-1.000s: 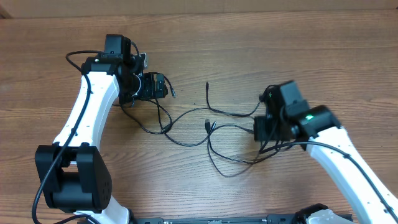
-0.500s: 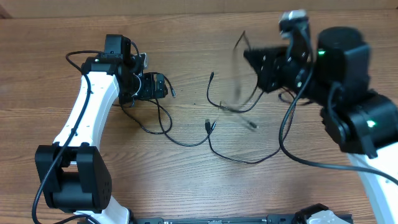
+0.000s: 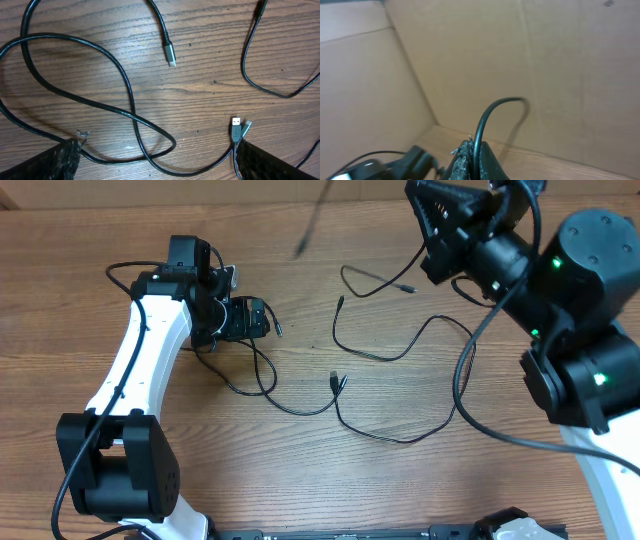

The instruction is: Untangle cables

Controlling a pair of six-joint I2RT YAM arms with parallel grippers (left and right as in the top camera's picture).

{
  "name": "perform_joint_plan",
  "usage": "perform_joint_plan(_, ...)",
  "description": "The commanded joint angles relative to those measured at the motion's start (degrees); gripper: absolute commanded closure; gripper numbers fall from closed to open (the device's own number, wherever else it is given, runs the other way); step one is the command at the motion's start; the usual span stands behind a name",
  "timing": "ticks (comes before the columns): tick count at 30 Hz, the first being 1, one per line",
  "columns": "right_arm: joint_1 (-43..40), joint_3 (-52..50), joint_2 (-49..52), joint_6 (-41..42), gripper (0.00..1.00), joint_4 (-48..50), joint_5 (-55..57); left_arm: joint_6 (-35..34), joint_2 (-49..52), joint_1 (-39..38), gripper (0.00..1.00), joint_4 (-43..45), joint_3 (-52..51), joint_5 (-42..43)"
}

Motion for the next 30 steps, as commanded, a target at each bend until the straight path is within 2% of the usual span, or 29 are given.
perform_joint_plan(1, -0.4, 1.2, 3.3, -3.0, 0.96, 1.4, 5.0, 1.3, 0.5, 0.0, 0.0, 0.1, -0.1, 0.4)
perform_joint_plan(7, -1.4, 1.2, 11.5, -2.8, 0.96, 7.4, 6.5, 1.3, 0.5, 0.0, 0.0, 0.1, -0.1, 0.4)
perform_joint_plan(14, -3.0, 1.2, 20.6, -2.4, 0.96, 20.7, 6.5, 1.3, 0.5, 0.0, 0.01, 0.1, 0.0, 0.4)
perform_joint_plan(19, -5.7, 1.2, 26.8, 3.0, 0.96, 29.7, 6.6, 1.3, 0.5, 0.0, 0.0, 0.1, 0.0, 0.4)
perform_joint_plan(25, -10.8, 1.2, 31.3, 4.8, 0.96, 31.6, 7.2, 1.3, 0.5, 0.0, 0.0, 0.1, 0.0, 0.4)
perform_joint_plan(30, -17.8, 1.2, 32.7, 4.3, 0.96, 28.9, 13.4, 1.3, 0.5, 0.0, 0.0, 0.1, 0.0, 0.4)
